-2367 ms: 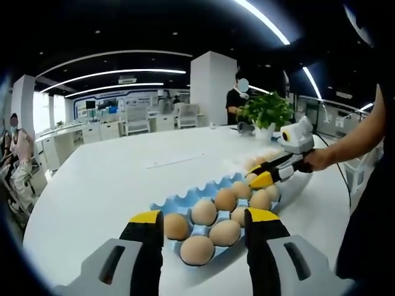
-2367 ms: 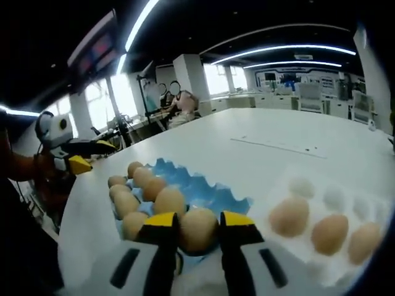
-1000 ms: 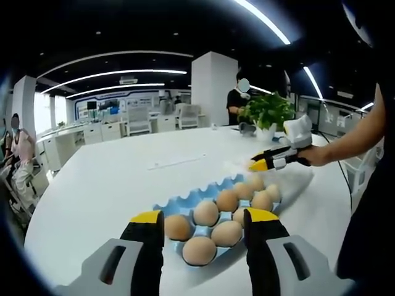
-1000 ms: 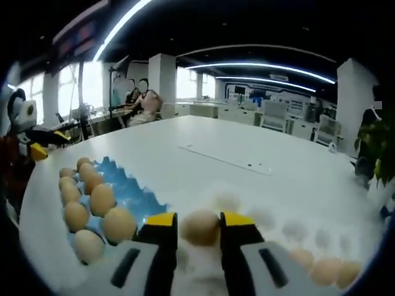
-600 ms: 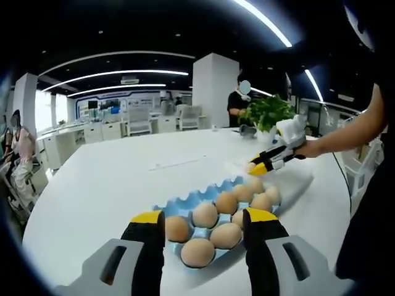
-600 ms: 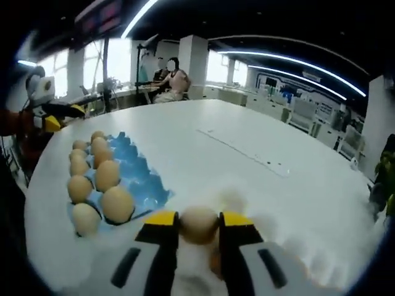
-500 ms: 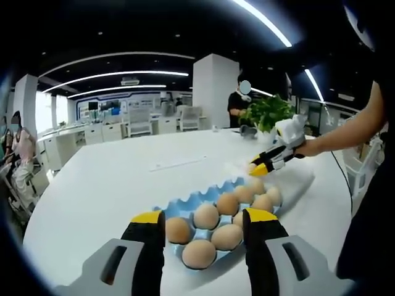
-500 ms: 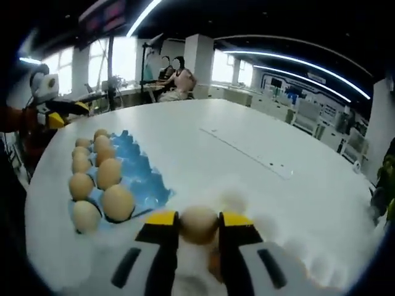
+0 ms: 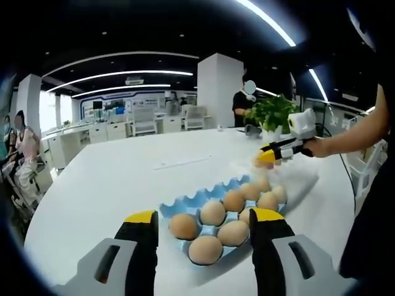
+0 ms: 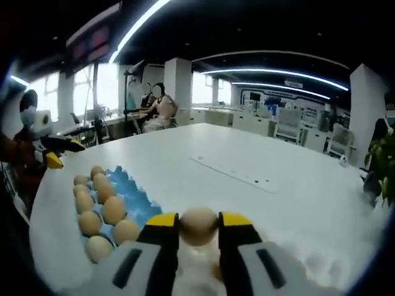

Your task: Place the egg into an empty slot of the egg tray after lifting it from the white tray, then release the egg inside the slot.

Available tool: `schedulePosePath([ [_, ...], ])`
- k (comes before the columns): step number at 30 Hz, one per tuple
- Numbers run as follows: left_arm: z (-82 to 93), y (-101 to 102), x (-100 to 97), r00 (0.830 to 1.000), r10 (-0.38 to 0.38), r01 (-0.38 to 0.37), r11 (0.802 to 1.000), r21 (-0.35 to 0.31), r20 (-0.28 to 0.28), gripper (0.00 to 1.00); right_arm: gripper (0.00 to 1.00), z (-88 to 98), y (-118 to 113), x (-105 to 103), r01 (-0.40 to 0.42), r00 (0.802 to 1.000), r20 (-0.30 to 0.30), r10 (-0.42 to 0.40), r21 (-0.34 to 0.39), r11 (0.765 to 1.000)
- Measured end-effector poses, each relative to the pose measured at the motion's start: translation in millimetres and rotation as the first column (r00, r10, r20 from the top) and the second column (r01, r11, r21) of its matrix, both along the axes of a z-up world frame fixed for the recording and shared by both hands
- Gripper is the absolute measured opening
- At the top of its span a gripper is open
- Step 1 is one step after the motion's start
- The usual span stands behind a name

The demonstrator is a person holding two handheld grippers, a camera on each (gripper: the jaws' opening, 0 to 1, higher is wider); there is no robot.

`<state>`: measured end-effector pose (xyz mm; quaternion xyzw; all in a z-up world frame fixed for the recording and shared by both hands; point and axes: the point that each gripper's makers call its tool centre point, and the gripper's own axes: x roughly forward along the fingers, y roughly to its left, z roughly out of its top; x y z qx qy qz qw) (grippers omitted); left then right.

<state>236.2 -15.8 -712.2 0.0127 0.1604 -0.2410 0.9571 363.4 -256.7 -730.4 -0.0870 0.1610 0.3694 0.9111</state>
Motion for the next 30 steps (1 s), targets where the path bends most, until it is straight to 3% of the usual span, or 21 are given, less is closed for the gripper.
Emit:
schedulePosePath([
  [10, -2.5, 0, 1.5, 1.000, -0.002, 0.001, 1.000, -0.018, -0.013, 0.73, 0.24, 12.3, 44, -15, -0.091, 0.996, 0.011, 0.091, 0.037, 0.995],
  [13, -2.6, 3, 3.6, 1.000, 0.012, -0.012, 1.000, 0.005, 0.001, 0.82, 0.24, 13.5, 55, -16, -0.110, 0.994, 0.009, 0.109, 0.044, 0.993],
  [24, -9.6, 6, 4.6, 1.000, 0.014, -0.014, 1.000, -0.012, -0.025, 0.83, 0.24, 23.4, 151, -22, -0.275, 0.961, 0.009, 0.276, 0.116, 0.954],
  [30, -12.9, 7, 6.0, 1.000, 0.007, -0.008, 1.000, -0.011, -0.030, 0.83, 0.24, 19.1, 194, -26, -0.346, 0.938, 0.009, 0.347, 0.122, 0.930],
])
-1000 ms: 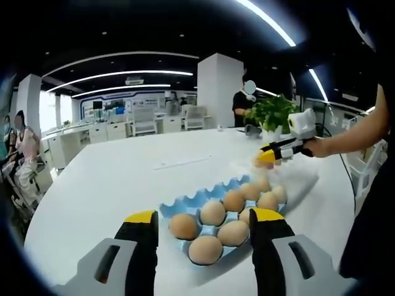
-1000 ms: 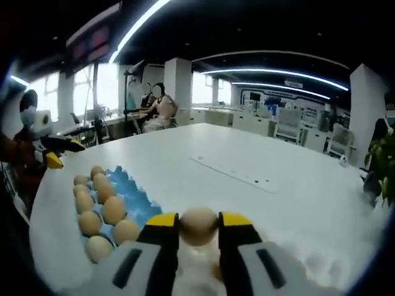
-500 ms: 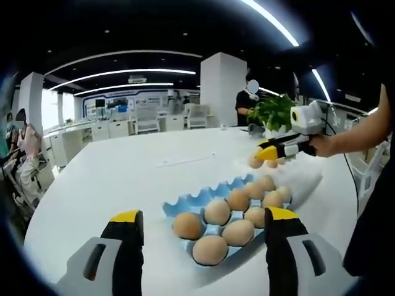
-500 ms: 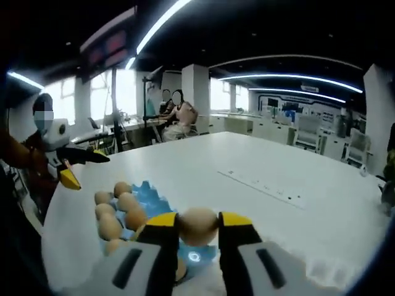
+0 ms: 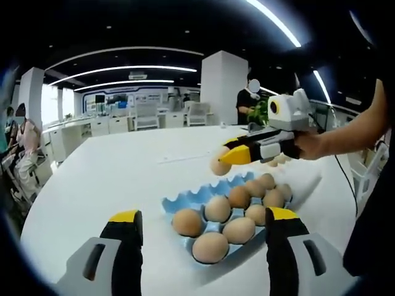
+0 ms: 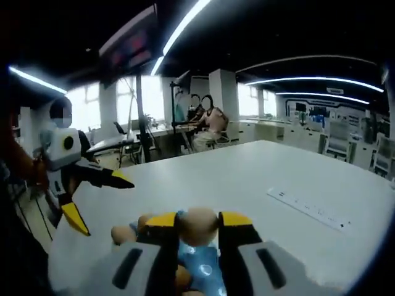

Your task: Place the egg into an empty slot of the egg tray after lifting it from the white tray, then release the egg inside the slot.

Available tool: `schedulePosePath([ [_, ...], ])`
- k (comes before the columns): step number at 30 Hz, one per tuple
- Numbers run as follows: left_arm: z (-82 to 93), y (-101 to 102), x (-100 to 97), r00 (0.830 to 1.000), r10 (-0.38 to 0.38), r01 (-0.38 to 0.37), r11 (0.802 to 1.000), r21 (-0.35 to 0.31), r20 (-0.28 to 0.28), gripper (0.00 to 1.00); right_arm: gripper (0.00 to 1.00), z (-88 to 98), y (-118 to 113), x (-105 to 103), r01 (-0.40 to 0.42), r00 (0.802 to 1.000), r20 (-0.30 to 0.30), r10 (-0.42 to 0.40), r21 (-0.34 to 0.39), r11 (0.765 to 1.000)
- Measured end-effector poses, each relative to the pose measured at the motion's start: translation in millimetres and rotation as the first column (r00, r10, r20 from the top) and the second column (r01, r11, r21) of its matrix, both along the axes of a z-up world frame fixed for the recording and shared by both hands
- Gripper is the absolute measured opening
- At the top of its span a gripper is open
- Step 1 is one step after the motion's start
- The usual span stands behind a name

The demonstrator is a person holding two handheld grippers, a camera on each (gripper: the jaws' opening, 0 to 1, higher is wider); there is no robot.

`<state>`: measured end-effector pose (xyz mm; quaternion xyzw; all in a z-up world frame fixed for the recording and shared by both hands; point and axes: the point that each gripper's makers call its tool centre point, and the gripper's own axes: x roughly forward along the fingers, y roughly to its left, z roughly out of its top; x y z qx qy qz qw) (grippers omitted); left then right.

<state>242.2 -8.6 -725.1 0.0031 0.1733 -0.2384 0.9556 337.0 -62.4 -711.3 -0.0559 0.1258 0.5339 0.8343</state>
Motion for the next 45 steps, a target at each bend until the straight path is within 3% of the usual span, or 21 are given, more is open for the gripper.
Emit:
schedulePosePath([
  [14, -5.3, 7, 3.7, 1.000, 0.015, -0.014, 1.000, 0.008, -0.005, 0.81, 0.24, -21.7, 48, -4, -0.071, 0.996, -0.050, 0.071, -0.009, 0.997],
  [19, -6.7, 8, 4.0, 1.000, 0.018, -0.018, 1.000, 0.009, -0.011, 0.81, 0.24, -34.7, 59, -5, -0.088, 0.995, -0.059, 0.086, -0.044, 0.995],
  [35, -9.1, 9, 4.6, 1.000, 0.016, -0.016, 1.000, 0.013, -0.014, 0.79, 0.24, -57.0, 64, -3, -0.101, 0.990, -0.104, 0.092, -0.086, 0.991],
  [45, -8.8, 8, 3.0, 1.000, 0.018, -0.018, 1.000, 0.019, -0.017, 0.76, 0.25, -63.4, 62, -4, -0.101, 0.979, -0.186, 0.087, -0.064, 0.993],
])
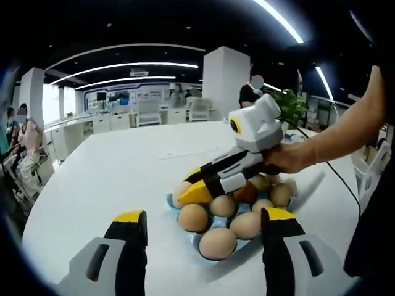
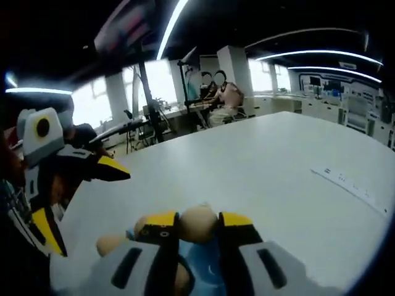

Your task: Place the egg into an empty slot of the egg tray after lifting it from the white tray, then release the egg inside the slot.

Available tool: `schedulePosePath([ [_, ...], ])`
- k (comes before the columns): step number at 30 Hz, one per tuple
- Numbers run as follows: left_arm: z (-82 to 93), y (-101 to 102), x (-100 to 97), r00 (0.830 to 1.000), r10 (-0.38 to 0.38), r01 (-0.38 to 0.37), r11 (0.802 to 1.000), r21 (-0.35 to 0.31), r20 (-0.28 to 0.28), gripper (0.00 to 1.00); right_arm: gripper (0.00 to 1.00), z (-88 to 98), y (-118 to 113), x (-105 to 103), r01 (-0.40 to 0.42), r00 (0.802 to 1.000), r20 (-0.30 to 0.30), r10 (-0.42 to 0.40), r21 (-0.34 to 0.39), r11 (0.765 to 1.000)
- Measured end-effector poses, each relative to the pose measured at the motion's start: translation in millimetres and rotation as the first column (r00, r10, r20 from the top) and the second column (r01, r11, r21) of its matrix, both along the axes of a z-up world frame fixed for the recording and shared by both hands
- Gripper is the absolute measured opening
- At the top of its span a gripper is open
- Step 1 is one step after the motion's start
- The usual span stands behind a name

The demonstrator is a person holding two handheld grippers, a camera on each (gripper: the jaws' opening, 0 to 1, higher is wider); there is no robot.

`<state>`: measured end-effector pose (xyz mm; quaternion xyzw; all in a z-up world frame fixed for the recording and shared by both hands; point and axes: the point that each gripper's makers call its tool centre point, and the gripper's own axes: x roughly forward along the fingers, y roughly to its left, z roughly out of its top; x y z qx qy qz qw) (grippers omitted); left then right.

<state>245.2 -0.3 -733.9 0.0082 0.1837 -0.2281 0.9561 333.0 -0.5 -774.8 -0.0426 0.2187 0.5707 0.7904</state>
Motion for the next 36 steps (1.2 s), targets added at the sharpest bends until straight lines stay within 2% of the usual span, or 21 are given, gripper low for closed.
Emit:
schedulePosePath([
  [7, 2.3, -1, -1.1, 1.000, -0.003, 0.003, 1.000, 0.005, 0.006, 0.76, 0.23, -2.1, -2, 3, 0.005, 1.000, -0.029, -0.004, 0.025, 1.000],
  [13, 6.5, -2, -2.3, 1.000, -0.005, 0.005, 1.000, 0.012, 0.012, 0.76, 0.25, -0.2, -9, 2, 0.018, 0.999, -0.034, -0.018, 0.008, 1.000],
  [15, 8.4, -2, -2.4, 1.000, -0.003, 0.003, 1.000, 0.007, 0.016, 0.76, 0.24, 6.3, -17, 2, 0.036, 0.999, -0.019, -0.036, 0.018, 0.999],
  [16, 9.3, -2, -2.5, 1.000, -0.003, 0.003, 1.000, 0.006, 0.020, 0.76, 0.24, 20.4, -26, 5, 0.070, 0.997, 0.013, -0.071, 0.074, 0.995],
  [17, 9.6, -2, -2.6, 1.000, -0.002, 0.002, 1.000, 0.007, 0.022, 0.76, 0.24, 23.5, -32, 5, 0.081, 0.997, 0.013, -0.082, 0.079, 0.994],
  [22, 10.3, -6, -4.0, 1.000, -0.008, 0.008, 1.000, -0.001, 0.024, 0.76, 0.24, 46.3, -87, 20, 0.218, 0.973, 0.052, -0.225, 0.122, 0.968],
  [25, 11.7, -8, -4.6, 0.999, -0.011, 0.011, 1.000, -0.001, 0.030, 0.75, 0.24, 51.5, -132, 33, 0.325, 0.939, 0.079, -0.335, 0.119, 0.938],
  [26, 13.2, -8, -4.7, 0.999, -0.011, 0.011, 1.000, -0.006, 0.034, 0.75, 0.24, 52.9, -150, 38, 0.378, 0.919, 0.069, -0.388, 0.130, 0.917],
  [28, 13.8, -9, -4.9, 0.999, -0.011, 0.012, 1.000, -0.008, 0.036, 0.75, 0.24, 51.5, -175, 43, 0.440, 0.893, 0.046, -0.448, 0.126, 0.889],
  [30, 13.5, -9, -5.2, 0.999, -0.012, 0.012, 1.000, -0.003, 0.036, 0.75, 0.24, 51.9, -193, 47, 0.481, 0.869, 0.059, -0.490, 0.129, 0.867],
  [32, 14.6, -10, -5.7, 0.999, -0.013, 0.013, 1.000, -0.007, 0.039, 0.75, 0.24, 47.5, -231, 50, 0.562, 0.816, 0.090, -0.571, 0.108, 0.820],
  [33, 15.0, -10, -5.8, 0.999, -0.014, 0.014, 1.000, -0.008, 0.041, 0.75, 0.24, 46.3, -242, 51, 0.585, 0.799, 0.101, -0.593, 0.103, 0.805],
  [35, 15.2, -9, -6.2, 0.999, -0.013, 0.013, 1.000, -0.005, 0.040, 0.75, 0.24, 42.2, -268, 52, 0.647, 0.748, 0.123, -0.653, 0.086, 0.758],
  [36, 15.6, -9, -6.7, 0.999, -0.013, 0.013, 1.000, -0.005, 0.041, 0.74, 0.24, 39.1, -278, 50, 0.667, 0.732, 0.122, -0.670, 0.073, 0.741],
])
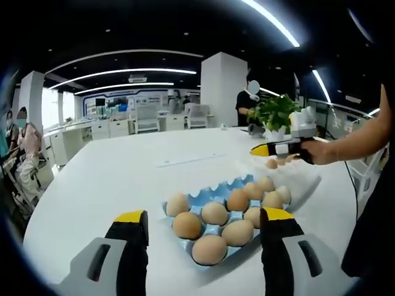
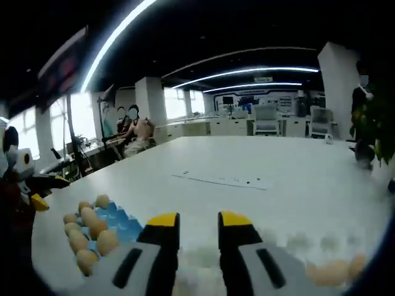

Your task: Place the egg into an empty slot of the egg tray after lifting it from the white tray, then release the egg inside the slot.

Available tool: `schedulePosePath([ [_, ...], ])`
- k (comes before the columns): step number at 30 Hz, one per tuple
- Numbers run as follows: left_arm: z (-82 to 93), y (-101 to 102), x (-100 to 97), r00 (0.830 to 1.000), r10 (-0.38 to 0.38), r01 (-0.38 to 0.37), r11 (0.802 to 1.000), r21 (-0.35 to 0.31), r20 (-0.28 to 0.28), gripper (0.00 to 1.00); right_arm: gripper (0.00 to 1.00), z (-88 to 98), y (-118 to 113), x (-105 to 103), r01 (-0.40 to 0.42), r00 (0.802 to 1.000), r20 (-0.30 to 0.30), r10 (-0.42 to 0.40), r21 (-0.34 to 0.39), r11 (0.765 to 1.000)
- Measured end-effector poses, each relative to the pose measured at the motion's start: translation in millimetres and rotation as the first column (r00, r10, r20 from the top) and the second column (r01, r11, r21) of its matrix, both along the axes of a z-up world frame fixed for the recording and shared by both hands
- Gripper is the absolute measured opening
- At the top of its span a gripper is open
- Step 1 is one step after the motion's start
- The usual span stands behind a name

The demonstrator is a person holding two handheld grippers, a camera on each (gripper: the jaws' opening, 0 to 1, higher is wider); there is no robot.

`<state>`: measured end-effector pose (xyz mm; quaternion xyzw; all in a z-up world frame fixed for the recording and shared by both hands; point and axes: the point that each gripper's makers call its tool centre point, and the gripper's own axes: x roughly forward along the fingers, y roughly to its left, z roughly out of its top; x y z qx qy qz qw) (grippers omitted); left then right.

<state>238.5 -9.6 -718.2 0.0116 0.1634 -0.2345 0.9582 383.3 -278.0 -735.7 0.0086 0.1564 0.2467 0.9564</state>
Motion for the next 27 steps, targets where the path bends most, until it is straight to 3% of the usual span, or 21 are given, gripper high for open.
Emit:
schedulePosePath([
  [4, -1.2, 1, -1.2, 1.000, 0.000, 0.000, 1.000, 0.001, -0.004, 0.75, 0.24, -12.8, -32, -6, 0.081, 0.996, -0.027, -0.081, -0.028, 0.996],
  [10, -0.5, 0, -1.2, 1.000, 0.000, 0.000, 1.000, -0.008, -0.003, 0.74, 0.24, -22.9, -42, -11, 0.100, 0.993, -0.057, -0.104, -0.072, 0.992],
  [15, 0.8, 0, -1.1, 1.000, 0.004, -0.004, 1.000, -0.007, 0.000, 0.74, 0.23, -31.6, -39, -15, 0.053, 0.995, -0.074, -0.061, -0.107, 0.993],
  [21, 0.3, -1, -0.2, 1.000, 0.001, -0.001, 1.000, 0.000, -0.002, 0.74, 0.26, -31.9, -34, -19, -0.031, 0.999, -0.047, 0.023, -0.175, 0.984],
  [23, -0.3, -2, 0.2, 1.000, 0.001, -0.001, 1.000, 0.003, -0.006, 0.73, 0.30, -32.8, -30, -23, -0.084, 0.996, -0.028, 0.079, -0.218, 0.972],
  [25, 0.7, -4, 0.5, 1.000, -0.002, 0.002, 1.000, -0.006, -0.004, 0.73, 0.31, -36.8, -31, -24, -0.122, 0.991, 0.015, 0.135, -0.342, 0.932],
  [26, 0.9, -4, 0.7, 1.000, -0.002, 0.002, 1.000, -0.005, -0.002, 0.73, 0.30, -36.4, -29, -23, -0.112, 0.993, 0.008, 0.119, -0.294, 0.949],
  [27, 1.2, -5, 1.0, 1.000, -0.003, 0.003, 1.000, -0.002, -0.001, 0.73, 0.24, -33.4, -40, -16, -0.049, 0.999, 0.004, 0.052, -0.266, 0.963],
])
